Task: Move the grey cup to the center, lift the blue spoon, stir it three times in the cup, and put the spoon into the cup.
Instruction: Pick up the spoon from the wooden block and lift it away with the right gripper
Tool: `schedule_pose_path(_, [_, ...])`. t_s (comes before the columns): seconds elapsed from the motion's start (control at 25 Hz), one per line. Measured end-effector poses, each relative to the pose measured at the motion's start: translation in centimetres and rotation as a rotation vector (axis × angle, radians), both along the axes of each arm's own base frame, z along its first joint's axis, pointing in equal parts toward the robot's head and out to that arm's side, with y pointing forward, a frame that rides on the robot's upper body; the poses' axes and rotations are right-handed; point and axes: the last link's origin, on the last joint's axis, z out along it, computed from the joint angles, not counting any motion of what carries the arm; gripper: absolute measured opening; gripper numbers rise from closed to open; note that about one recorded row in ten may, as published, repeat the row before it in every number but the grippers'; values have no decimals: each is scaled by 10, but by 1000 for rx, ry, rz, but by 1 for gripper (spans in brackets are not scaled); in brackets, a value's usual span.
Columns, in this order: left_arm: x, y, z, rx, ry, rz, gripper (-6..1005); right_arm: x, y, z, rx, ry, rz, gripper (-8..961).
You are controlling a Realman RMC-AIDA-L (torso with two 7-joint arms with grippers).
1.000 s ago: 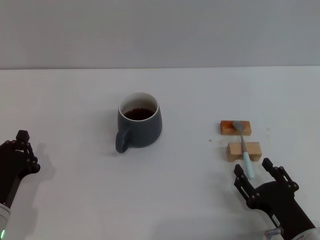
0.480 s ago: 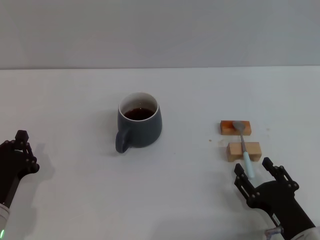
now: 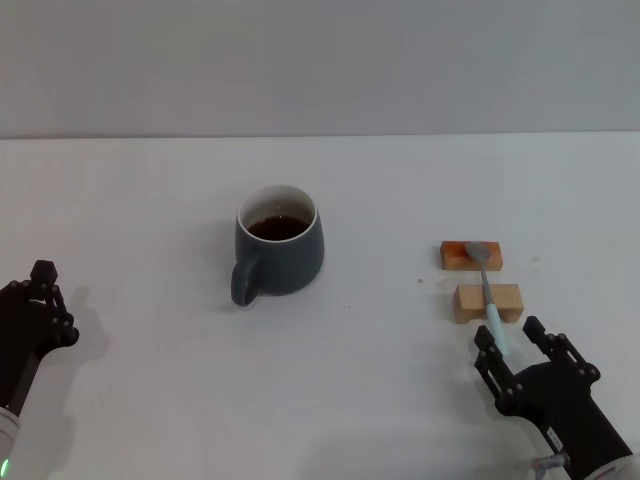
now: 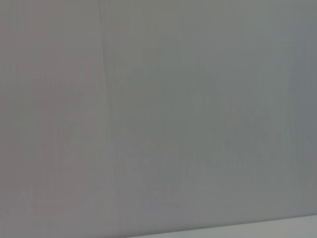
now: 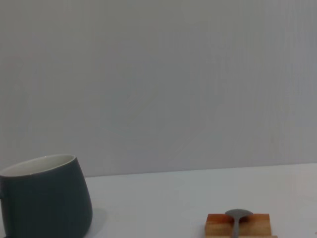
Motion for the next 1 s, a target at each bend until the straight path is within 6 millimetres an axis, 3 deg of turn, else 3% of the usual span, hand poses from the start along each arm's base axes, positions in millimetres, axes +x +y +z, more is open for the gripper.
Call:
schedule_pose_path(0.28, [0, 0, 0, -2, 0, -2, -1, 0, 0, -1, -8, -2, 4, 594])
schedule_pose_path(0.52, [1, 1, 0, -3, 0, -6, -1, 0, 3, -4, -34, -12, 2, 416])
schedule_pose_path(1.0, [1, 2, -1, -4, 0, -6, -2, -2, 5, -6, -43, -8, 1, 414])
